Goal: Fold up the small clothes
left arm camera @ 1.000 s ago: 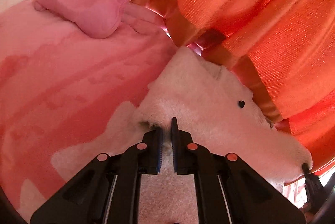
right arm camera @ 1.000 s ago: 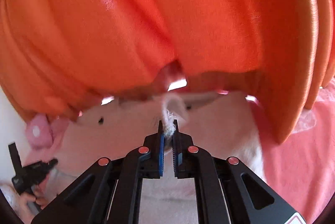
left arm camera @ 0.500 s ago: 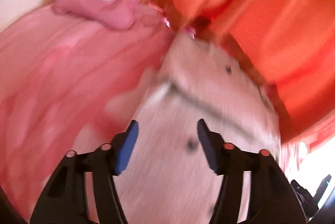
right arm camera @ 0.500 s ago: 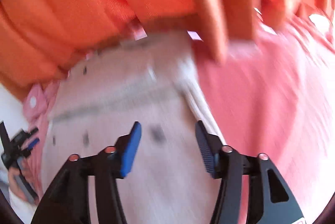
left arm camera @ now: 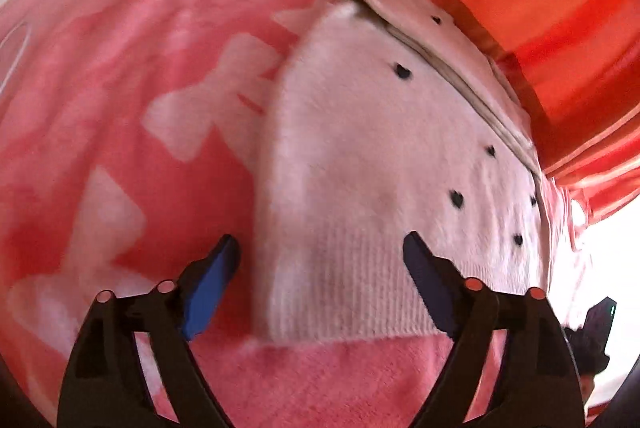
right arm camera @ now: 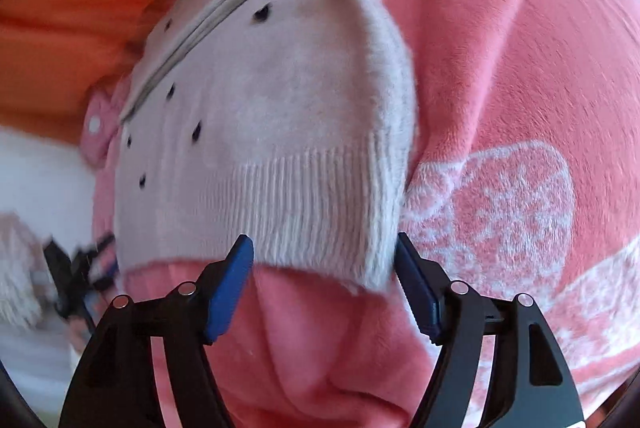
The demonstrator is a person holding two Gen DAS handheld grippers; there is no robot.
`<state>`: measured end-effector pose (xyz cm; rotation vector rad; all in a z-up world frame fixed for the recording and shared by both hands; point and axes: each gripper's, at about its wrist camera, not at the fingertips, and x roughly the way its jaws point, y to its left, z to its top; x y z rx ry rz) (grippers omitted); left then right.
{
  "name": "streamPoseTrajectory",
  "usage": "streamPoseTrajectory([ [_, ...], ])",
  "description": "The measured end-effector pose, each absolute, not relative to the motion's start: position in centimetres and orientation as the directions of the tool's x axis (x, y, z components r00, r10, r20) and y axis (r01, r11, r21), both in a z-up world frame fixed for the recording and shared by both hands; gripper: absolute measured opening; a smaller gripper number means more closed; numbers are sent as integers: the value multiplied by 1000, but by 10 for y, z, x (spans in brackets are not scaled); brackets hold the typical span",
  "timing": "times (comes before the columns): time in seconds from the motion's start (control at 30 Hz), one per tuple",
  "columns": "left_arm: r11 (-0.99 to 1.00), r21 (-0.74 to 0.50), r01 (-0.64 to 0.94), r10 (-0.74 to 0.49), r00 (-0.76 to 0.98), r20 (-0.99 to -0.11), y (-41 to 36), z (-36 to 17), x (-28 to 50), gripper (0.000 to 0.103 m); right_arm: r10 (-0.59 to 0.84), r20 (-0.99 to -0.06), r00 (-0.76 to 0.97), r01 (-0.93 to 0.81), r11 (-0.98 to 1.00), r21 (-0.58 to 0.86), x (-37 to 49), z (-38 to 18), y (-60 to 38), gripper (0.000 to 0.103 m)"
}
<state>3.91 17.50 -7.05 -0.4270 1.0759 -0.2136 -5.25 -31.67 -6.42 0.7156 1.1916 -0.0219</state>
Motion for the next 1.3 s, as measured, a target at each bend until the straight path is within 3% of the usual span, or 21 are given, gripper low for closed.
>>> streamPoseTrajectory([
  [0.03, 898, -439, -26, -382, 450, -807, 171, -71, 39, 45, 329, -852, 407, 370, 793, 484, -50, -61, -313, 34],
  [0.07, 898, -439, -28, -382, 443, -811, 170, -72, 40, 35, 348, -845, 406, 355, 792, 497, -49, -61, -311, 13],
  [0.1, 894, -447, -27, -392, 434, -811, 169, -73, 40, 13, 351, -843, 407, 349, 793, 499, -46, -59, -306, 11],
  [0.17, 890, -454, -24, -401, 431, -808, 171, -67, 37, 8, 293, -862, 414, 336, 830, 444, -54, -54, -296, 9],
  [0.43, 893, -437, 105, -425, 512, -746, 195, 6, -32, 6, 221, -763, 608, 213, 880, 425, -146, 42, -289, 6],
  [0.67, 878, -466, 109, -466, 411, -783, 214, -20, -117, 6, 226, -811, 539, 264, 870, 417, -244, 19, -283, 6],
  [0.8, 901, -414, 126, -425, 435, -793, 208, -21, -147, 6, 207, -796, 569, 288, 856, 429, -264, 21, -276, 6],
  [0.87, 882, -454, 127, -462, 423, -779, 206, -19, -149, 6, 192, -798, 571, 281, 868, 410, -265, 24, -276, 6],
  [0.97, 882, -452, 134, -461, 442, -769, 206, -18, -141, 8, 170, -808, 564, 255, 895, 366, -259, 21, -276, 8],
  [1.1, 871, -485, 78, -470, 423, -775, 206, -27, -130, 13, 157, -812, 562, 300, 876, 378, -250, 13, -285, 18],
  [1.17, 878, -470, 87, -460, 424, -780, 200, -28, -125, 25, 147, -815, 561, 325, 866, 380, -250, 9, -289, 29],
  [1.23, 888, -448, 99, -443, 438, -782, 193, -26, -120, 51, 125, -818, 562, 346, 863, 369, -247, 5, -290, 45],
  [1.27, 900, -423, 101, -420, 452, -787, 188, -26, -117, 58, 125, -818, 561, 350, 860, 372, -245, 3, -290, 46],
  [1.3, 922, -379, 80, -370, 467, -803, 183, -28, -112, 72, 130, -819, 559, 355, 855, 378, -242, 0, -289, 49],
])
